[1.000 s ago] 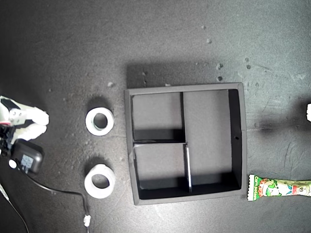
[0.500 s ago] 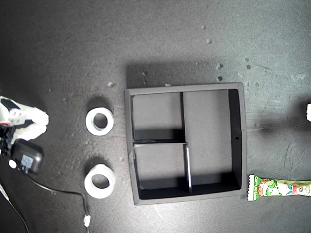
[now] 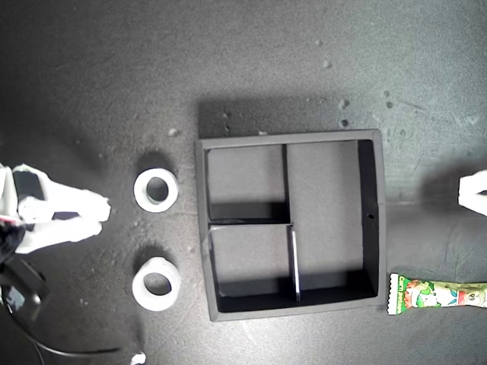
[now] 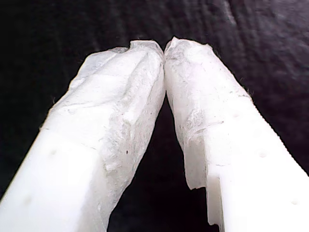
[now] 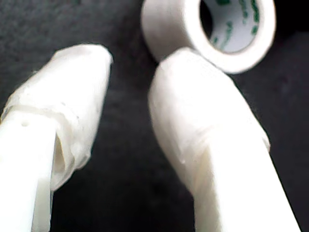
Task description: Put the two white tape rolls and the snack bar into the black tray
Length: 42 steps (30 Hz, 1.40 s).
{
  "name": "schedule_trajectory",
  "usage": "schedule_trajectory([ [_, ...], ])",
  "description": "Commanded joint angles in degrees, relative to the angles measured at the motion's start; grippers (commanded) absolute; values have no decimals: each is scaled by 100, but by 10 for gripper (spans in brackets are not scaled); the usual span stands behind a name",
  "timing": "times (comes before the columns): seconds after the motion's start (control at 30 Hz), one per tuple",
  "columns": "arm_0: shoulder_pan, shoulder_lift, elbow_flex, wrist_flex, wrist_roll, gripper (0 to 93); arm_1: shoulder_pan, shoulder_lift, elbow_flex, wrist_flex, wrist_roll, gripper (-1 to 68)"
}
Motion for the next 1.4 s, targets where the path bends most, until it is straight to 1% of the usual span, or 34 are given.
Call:
schedule_trajectory([
  [0.0,-475,272,246,-18,-580,115,308,18,70,185,1143,-4],
  [0.07,-545,272,185,-44,-967,156,352,18,70,132,1362,-4],
  [0.13,-527,272,114,-308,-967,167,369,18,70,53,1380,-4],
  [0.2,-492,272,264,-642,-1354,276,422,18,70,0,1397,-4],
  [0.23,-510,290,325,-826,-1318,285,439,18,70,-35,1371,-4],
  [0.3,-571,290,325,-826,-1274,289,448,18,70,-35,1459,-4],
  [0.4,-606,281,325,-1072,-1028,226,396,18,70,53,1503,-4],
  [0.47,-624,281,246,-1301,-756,172,369,18,70,79,1450,-4],
  [0.53,-536,281,-123,-1415,-343,162,431,18,70,114,1274,-4],
  [0.63,-457,9,-1204,-773,149,176,606,18,70,0,940,-3],
  [0.67,-431,-466,-1758,-483,246,185,686,18,70,-141,738,-1],
  [0.7,-369,-1178,-2382,-229,352,191,756,18,70,-316,510,17],
  [0.77,-220,-2953,-3797,387,466,201,896,18,62,-703,53,76],
  [0.83,-53,-4720,-4992,879,510,211,1020,18,-26,-896,-360,108],
  [0.9,123,-6152,-5889,1125,606,217,1081,18,-167,-958,-677,136],
  [0.97,237,-7181,-6478,1230,694,221,1099,18,-299,-958,-844,145],
  [1.1,387,-8411,-7146,1187,923,223,993,18,-457,-738,-853,149],
  [1.2,396,-9053,-7436,1230,896,223,800,18,-492,-703,-879,159],
  [1.37,325,-9650,-7594,1230,879,225,615,18,-519,-633,-923,154],
])
